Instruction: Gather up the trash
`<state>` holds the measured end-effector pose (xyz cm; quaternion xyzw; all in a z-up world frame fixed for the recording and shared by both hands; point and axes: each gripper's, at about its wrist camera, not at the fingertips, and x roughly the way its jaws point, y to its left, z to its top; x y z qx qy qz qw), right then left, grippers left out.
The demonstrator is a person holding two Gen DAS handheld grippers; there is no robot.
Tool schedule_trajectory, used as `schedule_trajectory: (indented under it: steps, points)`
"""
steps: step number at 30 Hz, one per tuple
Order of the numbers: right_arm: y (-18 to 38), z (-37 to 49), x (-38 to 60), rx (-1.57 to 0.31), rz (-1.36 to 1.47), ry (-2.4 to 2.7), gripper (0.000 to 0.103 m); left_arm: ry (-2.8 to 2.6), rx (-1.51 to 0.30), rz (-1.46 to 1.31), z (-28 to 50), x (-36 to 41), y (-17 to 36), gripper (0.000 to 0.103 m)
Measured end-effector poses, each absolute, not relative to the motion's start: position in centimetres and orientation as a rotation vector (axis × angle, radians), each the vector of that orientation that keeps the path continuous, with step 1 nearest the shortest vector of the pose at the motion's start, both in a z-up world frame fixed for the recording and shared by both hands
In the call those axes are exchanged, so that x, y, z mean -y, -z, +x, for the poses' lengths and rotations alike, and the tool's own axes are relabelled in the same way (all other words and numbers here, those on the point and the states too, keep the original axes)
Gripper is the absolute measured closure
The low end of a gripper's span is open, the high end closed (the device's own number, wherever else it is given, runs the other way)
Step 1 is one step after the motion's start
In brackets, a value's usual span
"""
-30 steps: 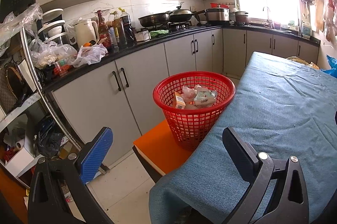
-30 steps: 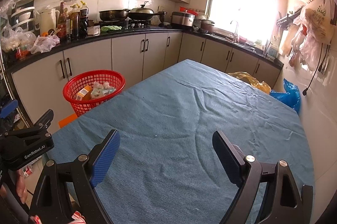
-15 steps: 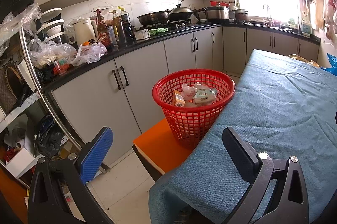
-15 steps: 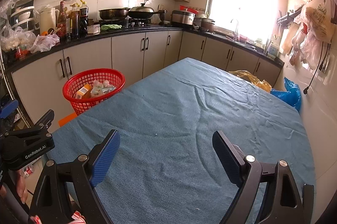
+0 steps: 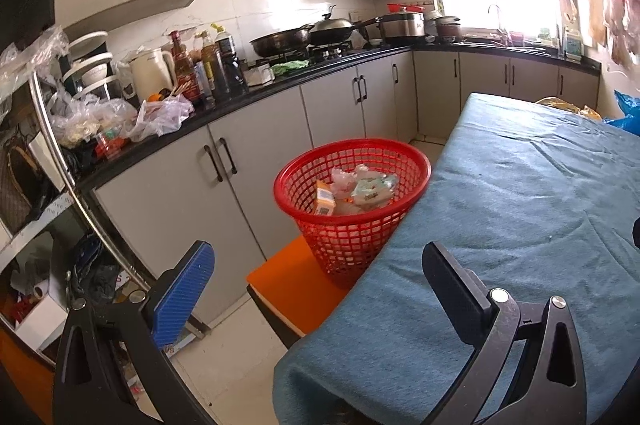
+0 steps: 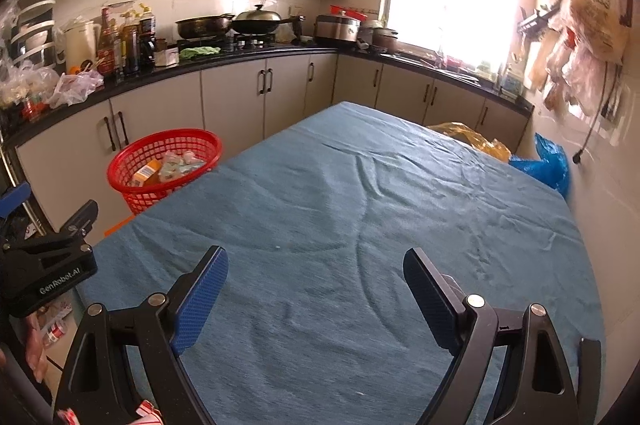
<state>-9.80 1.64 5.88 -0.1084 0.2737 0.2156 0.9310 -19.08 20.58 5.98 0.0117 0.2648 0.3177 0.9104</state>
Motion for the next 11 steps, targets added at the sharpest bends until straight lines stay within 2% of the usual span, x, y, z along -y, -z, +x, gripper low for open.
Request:
schedule_trajectory:
  steps: [5, 11]
  points:
    - [-5.0, -8.6, 2.4, -0.596, -0.164, -0.363, 0.009, -0.584, -0.566, 0.084, -16.7, -17.6, -6.3, 0.000]
    - [-2.9, -4.7, 10.3, -0.718, -0.042, -0.149, 0.006, -0.108, -0.810, 0.009, -10.4, -10.9, -4.5, 0.000]
